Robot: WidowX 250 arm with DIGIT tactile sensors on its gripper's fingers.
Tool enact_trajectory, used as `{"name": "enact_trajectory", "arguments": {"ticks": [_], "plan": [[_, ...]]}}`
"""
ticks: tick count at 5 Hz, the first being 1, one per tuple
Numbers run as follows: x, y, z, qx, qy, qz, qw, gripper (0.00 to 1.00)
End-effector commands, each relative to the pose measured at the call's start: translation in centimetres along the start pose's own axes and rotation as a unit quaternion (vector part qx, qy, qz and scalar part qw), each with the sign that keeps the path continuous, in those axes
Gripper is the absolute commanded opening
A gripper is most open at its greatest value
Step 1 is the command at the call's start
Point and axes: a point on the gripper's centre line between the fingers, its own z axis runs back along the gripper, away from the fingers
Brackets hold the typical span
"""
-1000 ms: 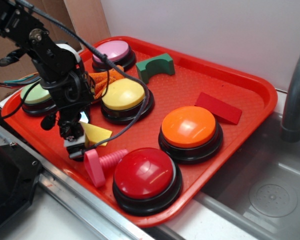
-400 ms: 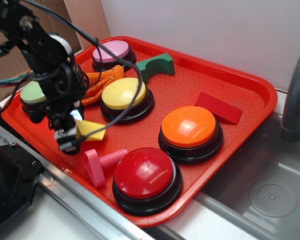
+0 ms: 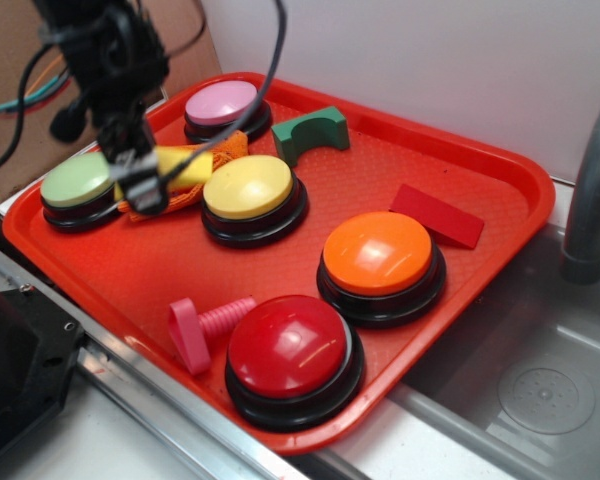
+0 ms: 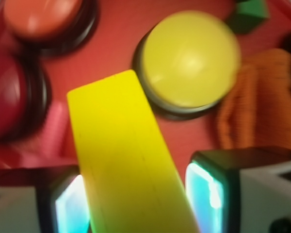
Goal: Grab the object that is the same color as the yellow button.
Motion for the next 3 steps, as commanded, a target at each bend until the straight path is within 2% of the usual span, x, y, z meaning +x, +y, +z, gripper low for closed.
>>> {"name": "enact_trajectory", "arguments": {"ticks": [1, 2, 3], "plan": [[2.7, 0.9, 5.9, -0.010, -0.002, 0.180, 0.984, 0.00], [2.9, 1.5, 6.1, -0.009, -0.007, 0.205, 0.979, 0.00], [2.8, 1.9, 5.8, -0.007, 0.009, 0.217, 0.976, 0.00]]}}
